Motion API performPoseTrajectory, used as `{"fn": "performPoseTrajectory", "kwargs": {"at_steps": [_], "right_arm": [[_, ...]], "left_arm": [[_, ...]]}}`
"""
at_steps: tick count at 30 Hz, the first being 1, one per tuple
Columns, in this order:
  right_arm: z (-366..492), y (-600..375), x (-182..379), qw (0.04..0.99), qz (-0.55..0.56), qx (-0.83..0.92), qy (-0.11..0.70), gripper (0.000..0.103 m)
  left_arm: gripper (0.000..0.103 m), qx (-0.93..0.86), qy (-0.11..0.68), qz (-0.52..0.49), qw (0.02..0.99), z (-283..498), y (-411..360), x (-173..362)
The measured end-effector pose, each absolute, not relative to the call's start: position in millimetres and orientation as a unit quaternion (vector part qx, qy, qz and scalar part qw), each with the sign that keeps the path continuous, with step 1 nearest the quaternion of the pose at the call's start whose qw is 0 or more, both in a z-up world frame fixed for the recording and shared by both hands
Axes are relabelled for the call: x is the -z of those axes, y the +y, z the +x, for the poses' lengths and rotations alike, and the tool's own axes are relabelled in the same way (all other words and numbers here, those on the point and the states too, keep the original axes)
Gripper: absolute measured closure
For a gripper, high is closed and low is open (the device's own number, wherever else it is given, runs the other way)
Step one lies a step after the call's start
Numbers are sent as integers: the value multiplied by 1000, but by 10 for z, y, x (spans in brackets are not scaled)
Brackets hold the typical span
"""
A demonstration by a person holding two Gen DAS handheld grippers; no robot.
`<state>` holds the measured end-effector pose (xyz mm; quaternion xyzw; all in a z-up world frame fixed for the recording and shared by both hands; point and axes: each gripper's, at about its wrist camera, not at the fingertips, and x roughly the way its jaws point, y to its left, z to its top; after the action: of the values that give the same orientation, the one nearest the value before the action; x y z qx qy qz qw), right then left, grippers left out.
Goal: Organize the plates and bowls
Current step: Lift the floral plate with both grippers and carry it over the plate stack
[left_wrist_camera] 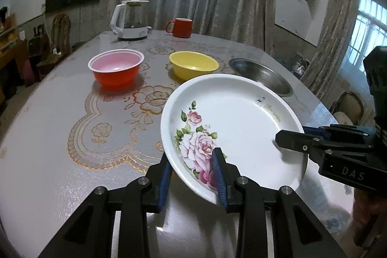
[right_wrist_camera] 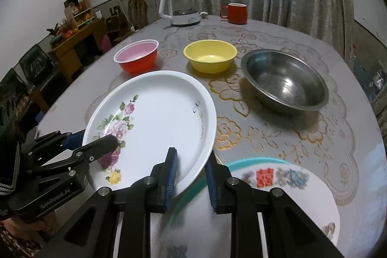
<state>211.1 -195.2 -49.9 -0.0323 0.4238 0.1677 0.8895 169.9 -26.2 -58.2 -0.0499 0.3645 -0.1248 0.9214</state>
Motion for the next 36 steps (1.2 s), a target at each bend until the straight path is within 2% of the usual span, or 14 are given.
{"fn": "performPoseTrajectory", "kwargs": {"at_steps": [14, 36], "right_arm": [[1710, -2353, 366, 901, -1, -154, 405, 81], [1291, -3033, 473, 903, 65, -125, 405, 81]], "left_arm": [[70, 151, 357, -29, 921, 1419, -643, 434], [70, 195, 373, 8, 907, 1167, -1268, 485]]}}
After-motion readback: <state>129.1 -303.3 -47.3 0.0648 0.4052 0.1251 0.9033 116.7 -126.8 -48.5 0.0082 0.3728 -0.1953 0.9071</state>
